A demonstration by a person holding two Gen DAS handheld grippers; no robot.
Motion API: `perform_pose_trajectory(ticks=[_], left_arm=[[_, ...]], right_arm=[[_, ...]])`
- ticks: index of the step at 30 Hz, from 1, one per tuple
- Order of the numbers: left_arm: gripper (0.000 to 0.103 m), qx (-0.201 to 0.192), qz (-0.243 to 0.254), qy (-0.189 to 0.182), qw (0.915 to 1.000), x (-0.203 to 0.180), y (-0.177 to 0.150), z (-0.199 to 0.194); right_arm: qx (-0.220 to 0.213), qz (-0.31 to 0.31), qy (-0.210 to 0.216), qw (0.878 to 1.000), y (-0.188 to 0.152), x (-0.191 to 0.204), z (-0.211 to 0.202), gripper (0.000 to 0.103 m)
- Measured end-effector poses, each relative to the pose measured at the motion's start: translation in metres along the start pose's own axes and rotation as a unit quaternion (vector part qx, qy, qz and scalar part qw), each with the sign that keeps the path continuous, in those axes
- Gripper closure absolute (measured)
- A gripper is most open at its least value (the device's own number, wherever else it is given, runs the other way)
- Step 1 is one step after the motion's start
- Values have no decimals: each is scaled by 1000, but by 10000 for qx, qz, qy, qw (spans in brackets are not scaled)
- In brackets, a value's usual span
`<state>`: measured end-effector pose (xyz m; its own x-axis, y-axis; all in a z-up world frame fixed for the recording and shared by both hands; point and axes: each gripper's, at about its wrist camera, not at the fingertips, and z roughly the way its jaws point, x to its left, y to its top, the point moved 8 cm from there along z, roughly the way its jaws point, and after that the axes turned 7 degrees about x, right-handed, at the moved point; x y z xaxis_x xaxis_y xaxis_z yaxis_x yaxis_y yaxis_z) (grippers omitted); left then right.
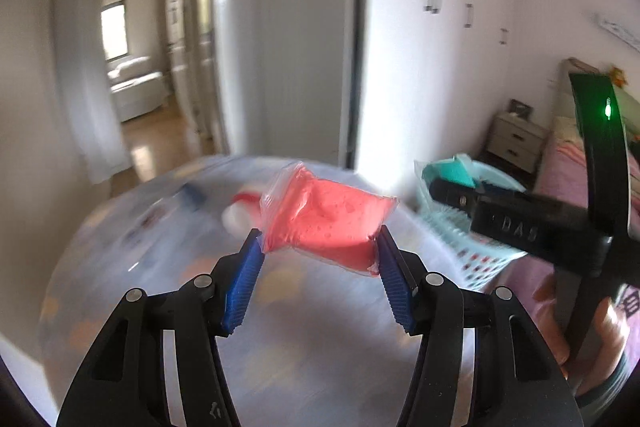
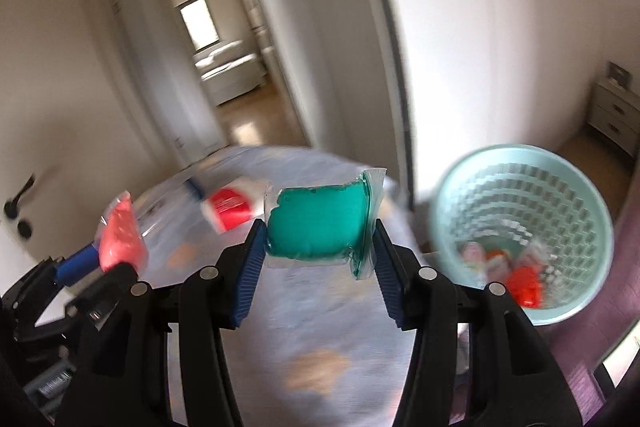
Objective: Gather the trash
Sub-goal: 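Carry both sachets over the teal basket and open both tools to drop them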
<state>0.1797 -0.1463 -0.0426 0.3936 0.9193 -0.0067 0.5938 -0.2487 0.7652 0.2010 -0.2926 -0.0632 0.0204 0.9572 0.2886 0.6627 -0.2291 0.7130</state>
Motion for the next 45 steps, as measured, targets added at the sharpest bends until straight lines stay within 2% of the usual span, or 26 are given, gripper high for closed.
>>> perform_pose_trajectory(ticks=[8, 15, 21, 28, 34, 38, 40, 42, 45], left_arm=[[49, 38, 582, -726, 9957, -88, 46, 47], [49, 541, 667, -1220, 9888, -144, 68, 108], [49, 984, 765, -1383, 9825, -175, 67, 165], [48, 1381, 773, -1412, 9773, -188, 51, 209], [38, 1539, 723, -1549, 9732, -199, 49, 225], [31, 1477, 640, -1525, 9751, -191, 51, 221], [30, 1424, 571, -1517, 9764, -184, 54, 216], [29, 1358, 465, -1499, 9782, -175, 57, 209], [29, 1220, 320, -1572, 9795, -162, 63, 193]], right_arm=[[-314, 846, -619, 9940, 10, -99, -32, 54], [-398, 1364, -992, 9849, 15, -163, -41, 54], [-326, 1667, -1193, 9782, 13, -201, -35, 54], [-128, 1933, -1298, 9724, 5, -231, -19, 54], [17, 2041, -1359, 9695, 3, -231, -7, 54], [77, 2082, -1391, 9681, 2, -233, 1, 52], [126, 2111, -1390, 9675, 3, -236, 8, 50], [208, 2076, -1456, 9671, 2, -239, 16, 43], [354, 2103, -1413, 9667, -4, -241, 23, 43]])
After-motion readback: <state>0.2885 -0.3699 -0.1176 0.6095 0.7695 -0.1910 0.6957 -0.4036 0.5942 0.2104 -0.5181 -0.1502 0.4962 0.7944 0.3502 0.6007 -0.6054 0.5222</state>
